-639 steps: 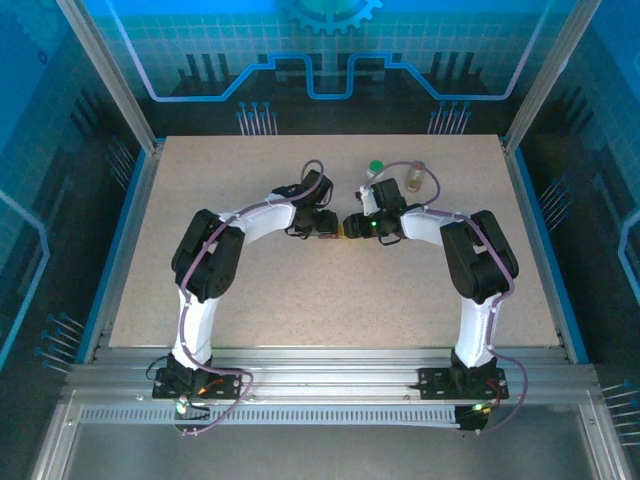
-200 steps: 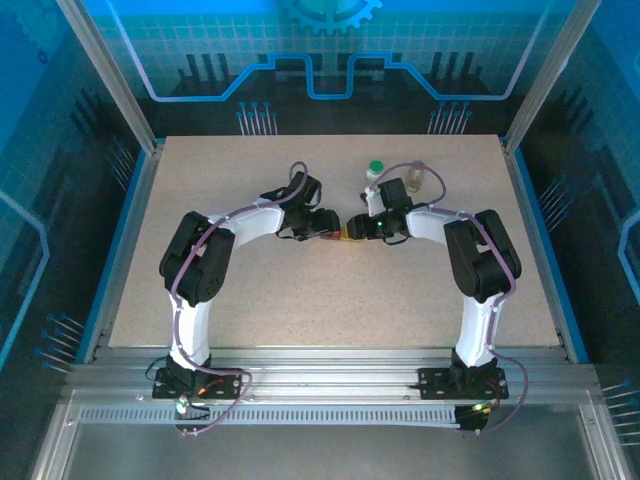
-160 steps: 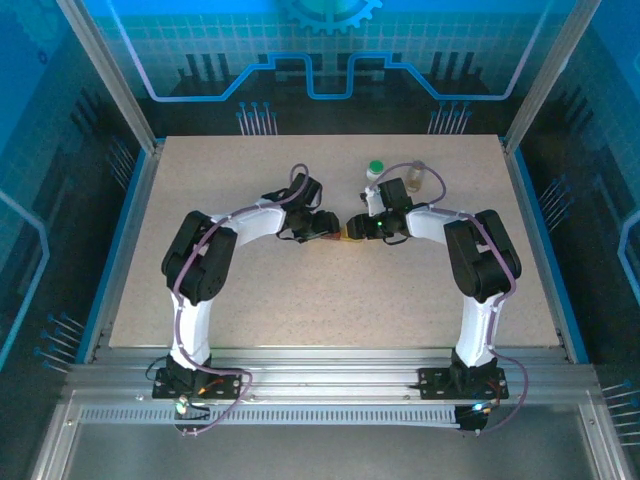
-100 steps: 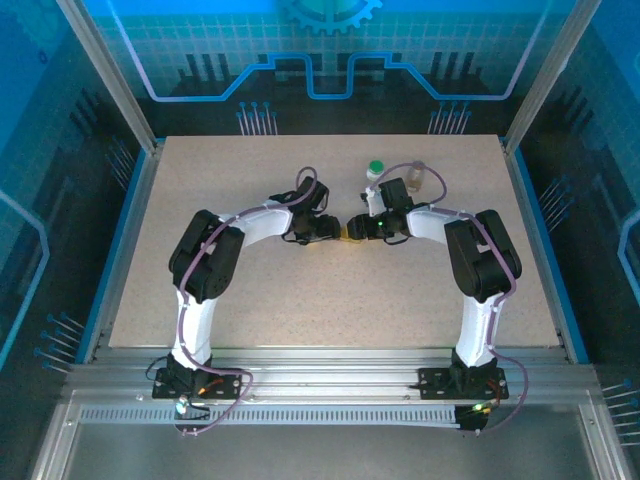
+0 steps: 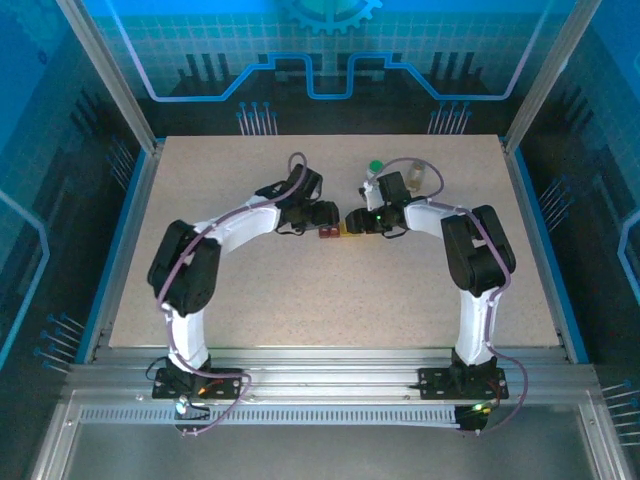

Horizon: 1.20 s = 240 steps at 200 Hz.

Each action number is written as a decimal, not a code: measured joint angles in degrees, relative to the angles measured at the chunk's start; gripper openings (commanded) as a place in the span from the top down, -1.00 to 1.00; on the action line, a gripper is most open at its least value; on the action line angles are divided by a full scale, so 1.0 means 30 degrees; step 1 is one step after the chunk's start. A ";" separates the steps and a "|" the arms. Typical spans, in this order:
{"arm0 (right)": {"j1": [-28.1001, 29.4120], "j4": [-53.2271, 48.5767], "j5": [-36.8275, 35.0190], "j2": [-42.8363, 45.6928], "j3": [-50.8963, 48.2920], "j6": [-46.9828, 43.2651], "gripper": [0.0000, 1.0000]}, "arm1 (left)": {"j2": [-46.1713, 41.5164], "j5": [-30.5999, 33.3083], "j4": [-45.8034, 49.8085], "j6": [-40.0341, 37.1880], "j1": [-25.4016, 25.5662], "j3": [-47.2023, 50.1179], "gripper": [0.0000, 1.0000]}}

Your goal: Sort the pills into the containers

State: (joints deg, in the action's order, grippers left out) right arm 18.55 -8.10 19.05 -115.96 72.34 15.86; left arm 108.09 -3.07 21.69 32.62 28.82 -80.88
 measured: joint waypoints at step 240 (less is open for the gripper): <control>-0.2528 1.0739 -1.4200 1.7872 -1.9343 -0.3082 -0.99 | -2.2061 1.6407 -1.7748 -0.9187 -0.1217 2.4421 -0.98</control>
State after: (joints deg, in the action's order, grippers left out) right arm 10.96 24.12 -23.55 -62.35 14.31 6.61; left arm 41.91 46.15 -31.55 5.06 25.17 -7.62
